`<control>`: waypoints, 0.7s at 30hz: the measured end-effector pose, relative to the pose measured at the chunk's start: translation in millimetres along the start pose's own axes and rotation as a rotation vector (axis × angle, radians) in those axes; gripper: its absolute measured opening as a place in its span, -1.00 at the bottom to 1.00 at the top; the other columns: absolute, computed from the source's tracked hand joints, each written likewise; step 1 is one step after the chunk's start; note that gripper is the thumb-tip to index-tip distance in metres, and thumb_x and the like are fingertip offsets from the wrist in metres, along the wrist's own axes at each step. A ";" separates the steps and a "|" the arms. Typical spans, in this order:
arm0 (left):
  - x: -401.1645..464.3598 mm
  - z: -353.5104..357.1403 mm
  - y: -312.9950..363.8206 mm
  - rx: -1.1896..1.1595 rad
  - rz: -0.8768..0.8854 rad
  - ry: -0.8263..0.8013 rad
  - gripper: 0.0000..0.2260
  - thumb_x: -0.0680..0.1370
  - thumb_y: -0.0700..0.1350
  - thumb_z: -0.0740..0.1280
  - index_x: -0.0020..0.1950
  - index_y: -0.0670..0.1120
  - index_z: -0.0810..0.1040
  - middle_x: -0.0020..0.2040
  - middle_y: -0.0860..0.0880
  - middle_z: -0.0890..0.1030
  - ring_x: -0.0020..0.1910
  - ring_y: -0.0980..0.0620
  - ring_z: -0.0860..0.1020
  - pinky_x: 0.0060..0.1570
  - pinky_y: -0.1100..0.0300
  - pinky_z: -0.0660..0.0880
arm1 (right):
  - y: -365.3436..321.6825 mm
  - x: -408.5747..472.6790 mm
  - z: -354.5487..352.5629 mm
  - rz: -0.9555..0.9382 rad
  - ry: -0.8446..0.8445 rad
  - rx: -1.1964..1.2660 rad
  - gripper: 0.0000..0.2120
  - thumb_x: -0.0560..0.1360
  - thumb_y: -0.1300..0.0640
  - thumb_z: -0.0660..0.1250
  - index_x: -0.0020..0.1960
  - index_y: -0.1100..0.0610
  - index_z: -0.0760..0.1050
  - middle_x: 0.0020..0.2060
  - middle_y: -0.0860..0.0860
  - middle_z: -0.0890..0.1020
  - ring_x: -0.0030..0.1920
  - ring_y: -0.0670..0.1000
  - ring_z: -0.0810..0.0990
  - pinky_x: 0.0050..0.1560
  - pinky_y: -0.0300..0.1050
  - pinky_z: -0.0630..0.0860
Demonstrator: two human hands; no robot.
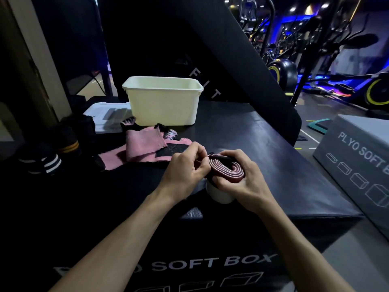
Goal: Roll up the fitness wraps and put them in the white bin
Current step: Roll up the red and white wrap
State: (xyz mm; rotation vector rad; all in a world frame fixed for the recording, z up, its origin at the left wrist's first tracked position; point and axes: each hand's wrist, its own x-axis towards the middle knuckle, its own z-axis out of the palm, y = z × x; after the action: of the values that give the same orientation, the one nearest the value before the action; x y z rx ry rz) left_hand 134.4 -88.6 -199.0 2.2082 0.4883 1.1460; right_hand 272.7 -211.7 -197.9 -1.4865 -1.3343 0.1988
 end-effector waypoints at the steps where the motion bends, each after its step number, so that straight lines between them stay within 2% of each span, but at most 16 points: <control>1: 1.4 1.4 0.3 -0.009 -0.038 0.014 -0.85 0.56 -0.19 0.39 -0.15 0.00 0.48 -0.28 0.06 0.66 -0.31 0.14 0.61 -0.22 0.25 0.53 | 0.3 0.3 0.2 -0.005 -0.002 -0.011 -0.54 0.30 0.12 0.54 0.18 0.08 0.56 0.05 0.00 0.65 0.08 -0.02 0.66 0.13 -0.15 0.56; 4: 1.2 2.5 -2.0 -0.069 -0.121 0.025 -0.88 0.54 -0.18 0.43 -0.17 -0.04 0.56 -0.26 0.06 0.70 -0.26 0.12 0.67 -0.15 0.11 0.60 | 0.8 -0.6 0.9 -0.007 -0.016 -0.016 -0.53 0.30 0.12 0.54 0.18 0.08 0.55 0.05 -0.01 0.64 0.08 -0.01 0.65 0.13 -0.13 0.56; 7: -5.7 6.0 -2.5 -0.135 -0.172 0.059 -0.93 0.53 -0.10 0.43 -0.13 -0.07 0.62 -0.26 0.03 0.71 -0.25 0.05 0.69 -0.14 0.01 0.63 | 0.2 -1.4 0.0 -0.010 -0.027 -0.008 -0.54 0.30 0.14 0.54 0.18 0.08 0.55 0.05 -0.02 0.64 0.07 -0.02 0.65 0.11 -0.19 0.54; 9: -9.8 8.7 -1.8 -0.160 -0.202 0.092 -0.93 0.55 -0.12 0.43 -0.11 -0.08 0.65 -0.25 0.01 0.72 -0.25 0.03 0.70 -0.13 -0.04 0.65 | -1.3 -1.9 0.2 -0.019 -0.033 -0.008 -0.54 0.30 0.14 0.54 0.18 0.08 0.54 0.04 -0.03 0.64 0.07 -0.03 0.65 0.09 -0.24 0.53; 16: -7.0 6.9 5.6 -0.001 -0.081 0.069 -0.92 0.57 -0.19 0.38 -0.07 -0.10 0.67 -0.23 0.03 0.71 -0.24 0.10 0.66 -0.14 0.11 0.56 | -1.3 -1.8 -1.2 0.003 -0.050 0.004 -0.55 0.31 0.14 0.53 0.17 0.07 0.52 0.03 -0.04 0.63 0.05 -0.06 0.64 0.06 -0.28 0.51; 19: 5.8 2.6 0.6 -0.042 -0.101 -0.034 -0.90 0.53 -0.08 0.33 -0.11 -0.01 0.64 -0.22 0.06 0.70 -0.23 0.14 0.65 -0.10 0.12 0.57 | 0.7 -1.7 -1.3 0.049 -0.068 0.055 -0.50 0.31 0.15 0.53 0.22 0.08 0.50 0.05 -0.02 0.65 0.04 -0.11 0.64 0.06 -0.31 0.49; 21: 13.0 -0.2 -5.2 -0.070 -0.108 -0.130 -0.90 0.53 -0.01 0.30 -0.12 0.04 0.61 -0.19 0.06 0.69 -0.19 0.17 0.63 -0.06 0.12 0.58 | 3.1 -1.8 -3.1 0.084 -0.100 0.098 -0.40 0.31 0.17 0.52 0.33 0.08 0.46 0.11 -0.02 0.65 0.11 -0.10 0.64 0.13 -0.28 0.49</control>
State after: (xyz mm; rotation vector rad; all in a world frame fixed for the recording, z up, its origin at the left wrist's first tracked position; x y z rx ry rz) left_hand 141.2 -77.3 -194.5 2.1518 0.4983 0.9431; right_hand 276.2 -214.2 -199.9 -1.4670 -1.3228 0.3914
